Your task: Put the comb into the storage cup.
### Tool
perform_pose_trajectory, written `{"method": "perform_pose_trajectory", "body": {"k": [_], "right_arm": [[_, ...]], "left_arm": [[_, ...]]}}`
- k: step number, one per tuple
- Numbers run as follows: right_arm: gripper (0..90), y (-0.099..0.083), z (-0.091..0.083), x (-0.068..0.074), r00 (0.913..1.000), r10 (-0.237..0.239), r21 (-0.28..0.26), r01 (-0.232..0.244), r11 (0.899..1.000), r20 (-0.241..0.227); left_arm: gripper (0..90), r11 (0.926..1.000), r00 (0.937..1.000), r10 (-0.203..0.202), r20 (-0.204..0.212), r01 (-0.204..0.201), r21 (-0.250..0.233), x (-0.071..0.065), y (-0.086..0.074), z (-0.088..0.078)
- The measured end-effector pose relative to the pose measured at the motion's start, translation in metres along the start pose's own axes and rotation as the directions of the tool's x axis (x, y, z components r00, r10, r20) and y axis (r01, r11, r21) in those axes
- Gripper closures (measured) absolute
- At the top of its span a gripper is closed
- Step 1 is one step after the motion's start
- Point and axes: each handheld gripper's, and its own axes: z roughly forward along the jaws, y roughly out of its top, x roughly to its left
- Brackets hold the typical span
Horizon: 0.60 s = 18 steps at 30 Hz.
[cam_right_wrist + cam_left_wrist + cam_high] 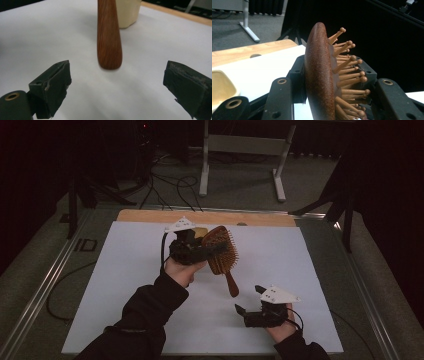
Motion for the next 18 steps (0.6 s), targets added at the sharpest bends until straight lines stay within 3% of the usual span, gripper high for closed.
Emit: {"method": "perform_pose_trajectory", "body": {"k": [18], "right_arm": [[8.6, -0.005, -0.008, -0.009, 0.9993, -0.019, -0.025, 0.02, 0.999, 0.032]], "left_arm": [[54.4, 0.9987, 0.9969, 0.005, -0.079, -0.009, -0.051, 0.024, 0.032, -0.023]]}}
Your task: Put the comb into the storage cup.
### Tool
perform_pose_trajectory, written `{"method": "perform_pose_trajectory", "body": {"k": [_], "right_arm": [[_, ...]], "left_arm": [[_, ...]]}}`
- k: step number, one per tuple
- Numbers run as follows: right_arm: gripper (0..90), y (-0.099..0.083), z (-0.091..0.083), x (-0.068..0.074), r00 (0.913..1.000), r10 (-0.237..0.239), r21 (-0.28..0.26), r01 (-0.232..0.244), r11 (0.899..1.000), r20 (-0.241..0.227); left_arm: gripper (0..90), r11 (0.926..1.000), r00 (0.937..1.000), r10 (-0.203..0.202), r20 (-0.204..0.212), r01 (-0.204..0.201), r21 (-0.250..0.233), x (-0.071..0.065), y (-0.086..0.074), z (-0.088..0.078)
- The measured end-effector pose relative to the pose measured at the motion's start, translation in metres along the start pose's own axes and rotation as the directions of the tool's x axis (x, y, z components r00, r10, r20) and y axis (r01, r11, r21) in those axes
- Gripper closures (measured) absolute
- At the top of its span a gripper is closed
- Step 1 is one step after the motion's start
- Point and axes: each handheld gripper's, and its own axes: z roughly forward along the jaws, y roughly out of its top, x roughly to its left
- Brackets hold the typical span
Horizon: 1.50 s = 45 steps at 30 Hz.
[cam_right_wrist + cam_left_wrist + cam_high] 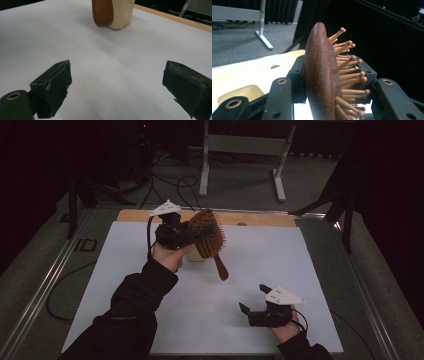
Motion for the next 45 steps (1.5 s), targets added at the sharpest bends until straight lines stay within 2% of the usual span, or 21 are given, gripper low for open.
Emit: {"method": "perform_pose_trajectory", "body": {"k": [3, 16, 24, 30, 32, 42, 45], "right_arm": [[8.6, -0.001, -0.001, -0.001, 1.0, 0.006, 0.001, -0.006, 1.0, -0.001], [8.6, -0.002, -0.001, 0.0, 0.9997, -0.025, 0.001, 0.025, 1.0, 0.003], [8.6, -0.001, -0.003, 0.0, 0.9994, -0.033, -0.001, 0.033, 0.999, 0.009], [8.6, -0.001, -0.004, 0.0, 0.9993, -0.037, -0.004, 0.037, 0.999, 0.01], [8.7, -0.001, -0.004, 0.0, 0.9996, -0.024, -0.009, 0.025, 1.0, 0.011], [8.7, -0.001, -0.004, 0.0, 0.9993, -0.037, -0.01, 0.037, 0.999, 0.01], [8.7, -0.001, -0.004, 0.001, 0.9994, -0.035, -0.012, 0.035, 0.999, 0.007]], "left_arm": [[54.4, 0.9999, 0.9998, -0.007, -0.016, 0.007, -0.013, 0.006, 0.005, -0.004], [54.4, 0.9982, 0.9966, -0.021, -0.079, 0.017, -0.058, 0.028, 0.028, -0.015], [54.4, 0.9958, 0.995, -0.039, -0.092, 0.032, -0.086, 0.039, 0.044, -0.014], [54.4, 0.9952, 0.9933, -0.037, -0.109, 0.027, -0.093, 0.042, 0.052, -0.013], [54.4, 0.9948, 0.9916, -0.039, -0.123, 0.027, -0.098, 0.046, 0.055, -0.013], [54.4, 0.993, 0.9827, -0.042, -0.18, 0.021, -0.116, 0.06, 0.063, -0.009], [54.4, 0.9937, 0.9759, -0.031, -0.216, 0.007, -0.112, 0.064, 0.063, -0.006]]}}
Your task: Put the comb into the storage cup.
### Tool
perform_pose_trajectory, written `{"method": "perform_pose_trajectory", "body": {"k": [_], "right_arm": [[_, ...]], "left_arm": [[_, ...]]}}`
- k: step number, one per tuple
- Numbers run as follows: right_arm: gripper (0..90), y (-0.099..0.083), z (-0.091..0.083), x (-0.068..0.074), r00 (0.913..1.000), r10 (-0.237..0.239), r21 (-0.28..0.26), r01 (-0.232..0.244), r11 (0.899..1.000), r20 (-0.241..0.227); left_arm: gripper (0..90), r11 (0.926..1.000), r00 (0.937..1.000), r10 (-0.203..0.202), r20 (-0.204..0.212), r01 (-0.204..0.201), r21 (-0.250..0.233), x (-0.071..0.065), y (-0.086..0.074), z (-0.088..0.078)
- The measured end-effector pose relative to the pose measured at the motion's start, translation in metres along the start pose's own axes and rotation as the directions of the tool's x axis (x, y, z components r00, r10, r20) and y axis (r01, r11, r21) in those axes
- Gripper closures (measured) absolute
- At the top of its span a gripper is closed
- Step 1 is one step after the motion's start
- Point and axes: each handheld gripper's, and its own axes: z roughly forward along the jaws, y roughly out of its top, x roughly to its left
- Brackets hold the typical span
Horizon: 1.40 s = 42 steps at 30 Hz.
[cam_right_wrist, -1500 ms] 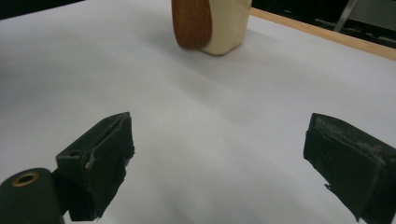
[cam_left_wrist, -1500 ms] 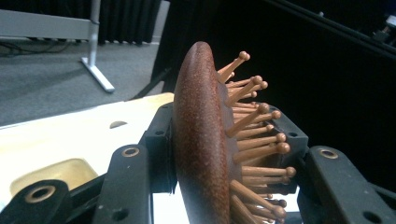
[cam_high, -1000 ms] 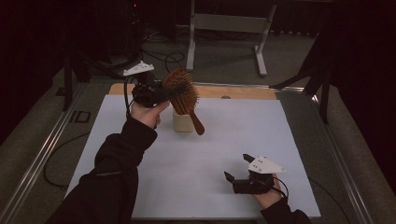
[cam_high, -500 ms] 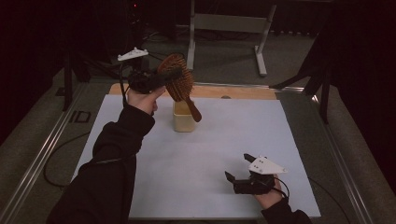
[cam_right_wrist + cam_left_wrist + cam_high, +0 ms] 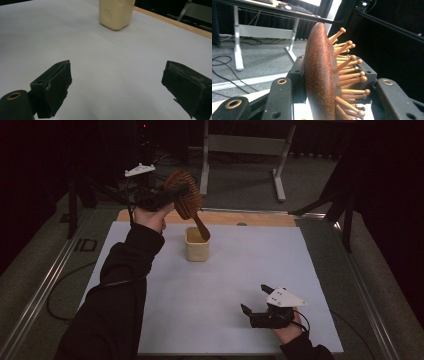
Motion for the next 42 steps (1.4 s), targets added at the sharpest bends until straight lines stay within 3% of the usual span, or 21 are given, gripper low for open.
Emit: {"method": "perform_pose_trajectory", "body": {"k": [19, 42], "right_arm": [[8.7, 0.0, -0.001, 0.002, 0.9999, -0.011, -0.003, 0.011, 1.0, -0.011], [8.7, 0.0, -0.001, 0.001, 0.9999, -0.016, -0.008, 0.016, 1.0, -0.005]], "left_arm": [[54.4, 0.9991, 0.9978, -0.028, -0.06, 0.03, 0.029, 0.019, -0.022, 0.022], [54.3, 0.9936, 0.9964, -0.063, -0.057, 0.068, 0.09, 0.031, -0.055, 0.047]]}}
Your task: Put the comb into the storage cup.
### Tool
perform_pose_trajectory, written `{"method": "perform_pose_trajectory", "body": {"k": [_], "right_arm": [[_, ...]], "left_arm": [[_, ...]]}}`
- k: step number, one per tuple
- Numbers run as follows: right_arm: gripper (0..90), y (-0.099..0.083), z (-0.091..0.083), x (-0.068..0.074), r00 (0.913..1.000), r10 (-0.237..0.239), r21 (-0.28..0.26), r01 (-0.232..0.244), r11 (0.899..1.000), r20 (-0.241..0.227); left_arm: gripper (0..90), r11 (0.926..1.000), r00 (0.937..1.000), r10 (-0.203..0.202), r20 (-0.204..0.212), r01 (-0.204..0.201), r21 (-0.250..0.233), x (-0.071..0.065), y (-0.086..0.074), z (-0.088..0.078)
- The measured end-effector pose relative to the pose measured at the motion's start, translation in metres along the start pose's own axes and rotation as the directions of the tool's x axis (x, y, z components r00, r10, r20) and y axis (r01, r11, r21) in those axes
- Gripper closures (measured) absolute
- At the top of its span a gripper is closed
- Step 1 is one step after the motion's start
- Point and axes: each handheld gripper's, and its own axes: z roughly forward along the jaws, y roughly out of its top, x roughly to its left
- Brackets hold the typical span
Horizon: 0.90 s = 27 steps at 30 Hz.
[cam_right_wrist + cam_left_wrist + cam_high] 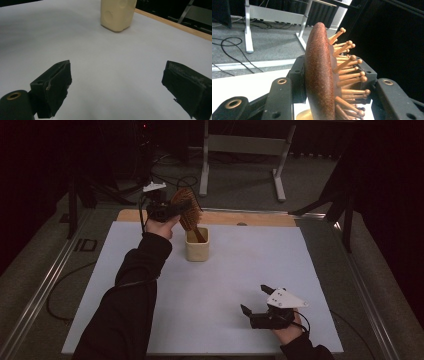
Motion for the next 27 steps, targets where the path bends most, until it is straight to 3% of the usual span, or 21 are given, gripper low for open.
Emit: {"method": "perform_pose_trajectory", "body": {"k": [27], "right_arm": [[8.7, 0.0, 0.0, -0.001, 1.0, 0.006, 0.003, -0.006, 1.0, 0.0]], "left_arm": [[53.6, 0.9979, 0.9993, -0.037, 0.01, 0.036, 0.053, 0.016, -0.023, 0.015]]}}
